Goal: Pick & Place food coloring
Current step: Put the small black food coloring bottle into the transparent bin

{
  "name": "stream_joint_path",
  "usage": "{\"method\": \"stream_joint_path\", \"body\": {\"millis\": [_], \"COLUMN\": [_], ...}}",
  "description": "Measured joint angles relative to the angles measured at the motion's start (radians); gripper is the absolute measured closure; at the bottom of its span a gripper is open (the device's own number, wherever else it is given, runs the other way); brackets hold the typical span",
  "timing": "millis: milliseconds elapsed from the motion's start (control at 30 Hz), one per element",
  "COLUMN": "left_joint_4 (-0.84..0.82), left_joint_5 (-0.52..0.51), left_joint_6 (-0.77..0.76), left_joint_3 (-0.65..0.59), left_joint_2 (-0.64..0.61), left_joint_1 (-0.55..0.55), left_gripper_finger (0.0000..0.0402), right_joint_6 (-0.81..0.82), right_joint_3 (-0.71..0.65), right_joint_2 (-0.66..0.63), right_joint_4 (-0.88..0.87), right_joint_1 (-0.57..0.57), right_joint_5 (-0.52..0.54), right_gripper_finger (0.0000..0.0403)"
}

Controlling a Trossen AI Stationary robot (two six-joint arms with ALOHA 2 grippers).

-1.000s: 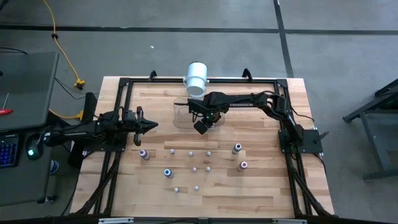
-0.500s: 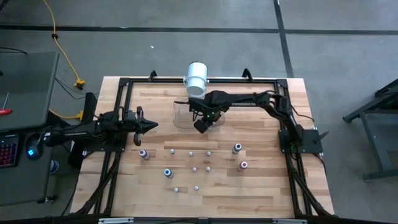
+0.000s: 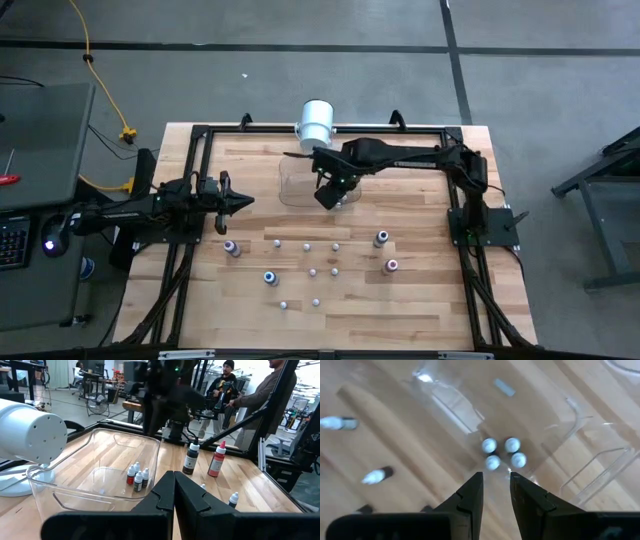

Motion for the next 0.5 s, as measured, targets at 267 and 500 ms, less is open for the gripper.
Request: {"method": "stream_joint_path", "body": {"millis": [267, 500], "left_joint_4": [0.000, 0.000], "left_joint_5": [0.000, 0.000], "left_joint_6": [0.000, 0.000], "left_joint_3": [0.000, 0.000], "left_joint_2": [0.000, 0.000], "left_joint_1": [0.000, 0.000], "left_gripper_finger": [0.0401, 0.0401], "right_joint_6": [-0.090, -0.179], "right_joint_3": [0.000, 0.000], "right_joint_2": [-0.060, -0.079], "right_joint_4": [0.003, 0.002], "right_joint_1": [0.094, 0.204], "right_joint_5": [-0.047, -0.091], "right_gripper_finger": [0.0315, 0.0315]}}
